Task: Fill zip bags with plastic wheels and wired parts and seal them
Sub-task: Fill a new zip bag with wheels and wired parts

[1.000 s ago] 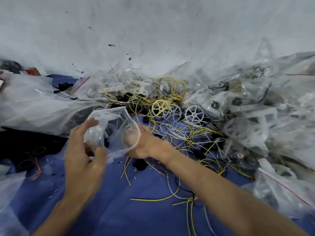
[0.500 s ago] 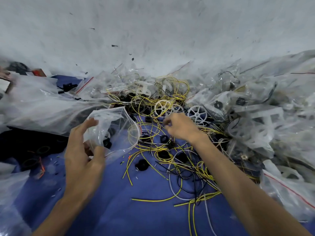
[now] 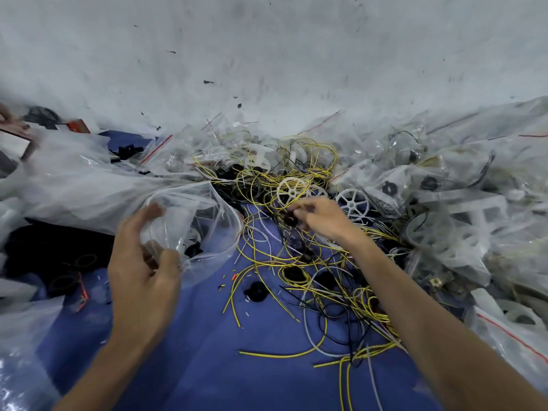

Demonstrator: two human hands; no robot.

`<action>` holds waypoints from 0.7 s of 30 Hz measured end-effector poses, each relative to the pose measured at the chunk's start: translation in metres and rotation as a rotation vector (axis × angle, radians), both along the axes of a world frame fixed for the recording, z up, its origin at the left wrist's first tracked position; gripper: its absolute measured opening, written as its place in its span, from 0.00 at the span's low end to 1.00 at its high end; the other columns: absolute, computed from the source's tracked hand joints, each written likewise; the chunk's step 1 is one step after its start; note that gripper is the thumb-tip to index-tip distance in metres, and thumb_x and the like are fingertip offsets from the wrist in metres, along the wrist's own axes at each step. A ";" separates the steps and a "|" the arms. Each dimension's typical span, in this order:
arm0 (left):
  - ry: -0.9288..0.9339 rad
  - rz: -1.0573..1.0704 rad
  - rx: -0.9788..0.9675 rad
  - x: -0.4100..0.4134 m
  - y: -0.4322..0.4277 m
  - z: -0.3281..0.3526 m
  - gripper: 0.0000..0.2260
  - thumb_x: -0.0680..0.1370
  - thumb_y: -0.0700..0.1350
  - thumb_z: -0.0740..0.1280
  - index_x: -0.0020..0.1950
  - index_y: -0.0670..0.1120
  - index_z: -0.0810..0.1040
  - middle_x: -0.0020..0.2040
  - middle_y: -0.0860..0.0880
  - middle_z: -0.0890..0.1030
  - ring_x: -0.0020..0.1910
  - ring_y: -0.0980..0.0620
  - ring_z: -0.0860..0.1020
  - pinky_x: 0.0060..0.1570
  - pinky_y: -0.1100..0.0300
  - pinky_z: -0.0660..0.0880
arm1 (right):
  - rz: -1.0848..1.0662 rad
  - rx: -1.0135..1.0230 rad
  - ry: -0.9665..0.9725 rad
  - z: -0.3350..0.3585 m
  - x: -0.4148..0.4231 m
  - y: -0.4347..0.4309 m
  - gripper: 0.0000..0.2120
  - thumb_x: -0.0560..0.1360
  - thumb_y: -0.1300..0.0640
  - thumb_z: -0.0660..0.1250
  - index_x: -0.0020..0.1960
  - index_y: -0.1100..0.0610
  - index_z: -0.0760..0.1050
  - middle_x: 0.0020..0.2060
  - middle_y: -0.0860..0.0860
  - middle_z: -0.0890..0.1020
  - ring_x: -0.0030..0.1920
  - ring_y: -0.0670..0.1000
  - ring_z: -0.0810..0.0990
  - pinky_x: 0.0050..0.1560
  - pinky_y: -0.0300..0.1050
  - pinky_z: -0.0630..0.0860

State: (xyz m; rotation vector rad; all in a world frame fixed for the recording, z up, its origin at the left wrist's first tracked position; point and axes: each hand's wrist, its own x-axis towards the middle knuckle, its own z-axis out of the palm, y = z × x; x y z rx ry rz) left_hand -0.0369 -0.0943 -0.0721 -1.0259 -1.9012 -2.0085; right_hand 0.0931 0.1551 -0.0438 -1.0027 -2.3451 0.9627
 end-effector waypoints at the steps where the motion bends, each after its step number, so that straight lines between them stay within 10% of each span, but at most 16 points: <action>1: 0.013 0.003 0.001 0.001 0.000 0.000 0.25 0.68 0.39 0.57 0.63 0.56 0.70 0.57 0.61 0.75 0.33 0.57 0.71 0.38 0.54 0.73 | -0.052 0.024 0.025 -0.001 0.003 0.003 0.08 0.77 0.63 0.63 0.52 0.57 0.80 0.42 0.50 0.80 0.34 0.42 0.77 0.33 0.27 0.71; 4: 0.021 -0.007 0.008 0.003 0.000 0.000 0.25 0.67 0.38 0.57 0.62 0.55 0.70 0.56 0.62 0.74 0.32 0.59 0.70 0.37 0.53 0.73 | -0.131 0.044 -0.019 -0.004 0.009 0.009 0.07 0.76 0.64 0.64 0.50 0.60 0.79 0.44 0.51 0.80 0.40 0.46 0.77 0.31 0.26 0.69; 8: -0.018 -0.034 -0.015 0.005 -0.002 0.004 0.25 0.66 0.39 0.57 0.60 0.57 0.70 0.51 0.45 0.76 0.30 0.56 0.68 0.35 0.58 0.71 | -0.156 -0.183 0.038 0.003 0.014 0.006 0.21 0.72 0.57 0.71 0.63 0.55 0.71 0.59 0.50 0.74 0.57 0.50 0.72 0.56 0.45 0.70; 13: -0.032 -0.043 -0.050 0.006 -0.001 0.005 0.25 0.66 0.40 0.57 0.62 0.56 0.70 0.49 0.39 0.75 0.32 0.51 0.70 0.40 0.53 0.73 | -0.317 0.496 0.077 -0.003 0.000 -0.028 0.13 0.74 0.47 0.66 0.37 0.55 0.75 0.35 0.51 0.78 0.37 0.53 0.76 0.40 0.43 0.72; 19: 0.011 -0.027 -0.033 0.006 -0.002 0.002 0.25 0.67 0.39 0.57 0.63 0.53 0.71 0.53 0.44 0.75 0.36 0.53 0.71 0.40 0.57 0.71 | -0.225 0.176 0.067 0.008 0.015 -0.007 0.08 0.75 0.59 0.65 0.49 0.56 0.82 0.44 0.54 0.85 0.42 0.56 0.82 0.46 0.48 0.79; 21: 0.034 -0.019 -0.028 0.004 0.000 0.002 0.25 0.67 0.38 0.58 0.63 0.50 0.71 0.57 0.48 0.75 0.40 0.50 0.72 0.43 0.55 0.72 | -0.186 0.196 -0.212 0.003 0.032 0.006 0.07 0.72 0.58 0.69 0.50 0.54 0.82 0.49 0.52 0.83 0.49 0.52 0.80 0.52 0.44 0.75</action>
